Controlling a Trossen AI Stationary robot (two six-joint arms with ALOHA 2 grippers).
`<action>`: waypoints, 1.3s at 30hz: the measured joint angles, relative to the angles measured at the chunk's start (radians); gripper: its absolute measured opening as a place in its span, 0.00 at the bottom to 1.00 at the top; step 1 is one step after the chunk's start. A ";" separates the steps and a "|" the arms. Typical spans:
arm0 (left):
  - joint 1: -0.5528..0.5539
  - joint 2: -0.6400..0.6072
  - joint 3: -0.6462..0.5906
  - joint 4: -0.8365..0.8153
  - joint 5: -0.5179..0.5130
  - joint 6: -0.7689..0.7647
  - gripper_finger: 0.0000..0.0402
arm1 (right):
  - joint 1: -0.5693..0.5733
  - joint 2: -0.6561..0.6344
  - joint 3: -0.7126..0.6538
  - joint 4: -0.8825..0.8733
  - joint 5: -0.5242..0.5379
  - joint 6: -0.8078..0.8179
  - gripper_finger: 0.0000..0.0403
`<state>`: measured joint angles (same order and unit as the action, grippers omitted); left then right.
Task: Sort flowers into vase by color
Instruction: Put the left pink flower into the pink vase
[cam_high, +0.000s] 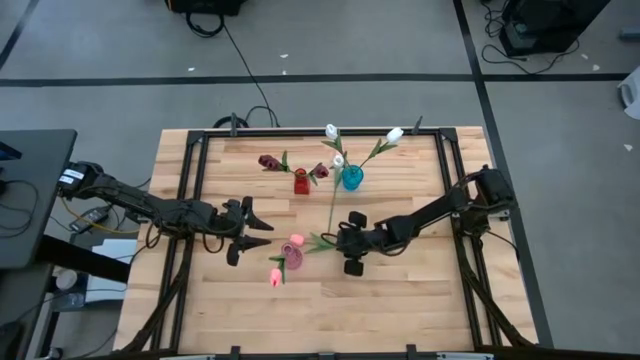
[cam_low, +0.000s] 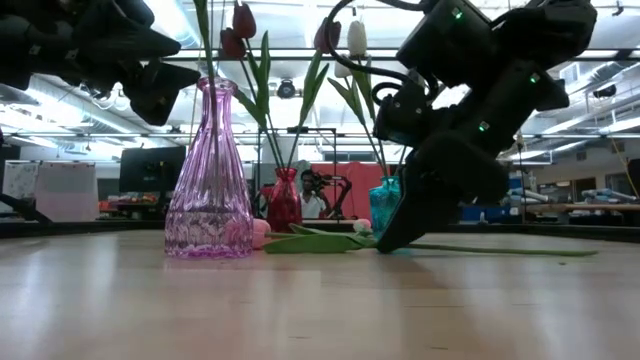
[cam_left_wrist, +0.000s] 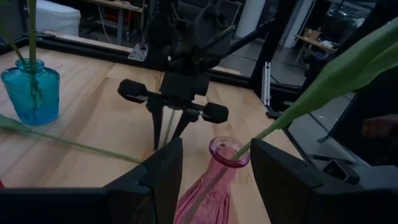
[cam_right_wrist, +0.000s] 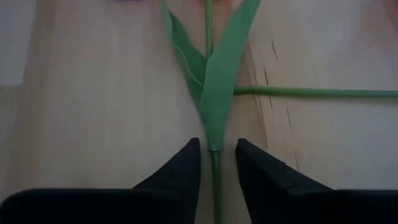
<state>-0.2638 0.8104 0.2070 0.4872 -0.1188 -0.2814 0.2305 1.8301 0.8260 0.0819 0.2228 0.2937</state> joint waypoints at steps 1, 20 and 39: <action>0.000 0.000 0.000 0.001 0.000 -0.006 0.48 | -0.001 0.000 0.001 -0.010 -0.006 0.001 0.25; 0.000 0.000 0.000 0.027 -0.095 0.017 0.48 | 0.024 -0.214 -0.004 0.122 0.275 0.065 0.02; 0.000 0.000 0.000 0.137 -0.150 0.092 0.48 | -0.036 -0.069 0.060 1.020 -0.029 -0.267 0.02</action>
<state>-0.2634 0.8108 0.2071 0.6243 -0.2684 -0.1894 0.1946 1.7612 0.8859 1.1018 0.1936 0.0267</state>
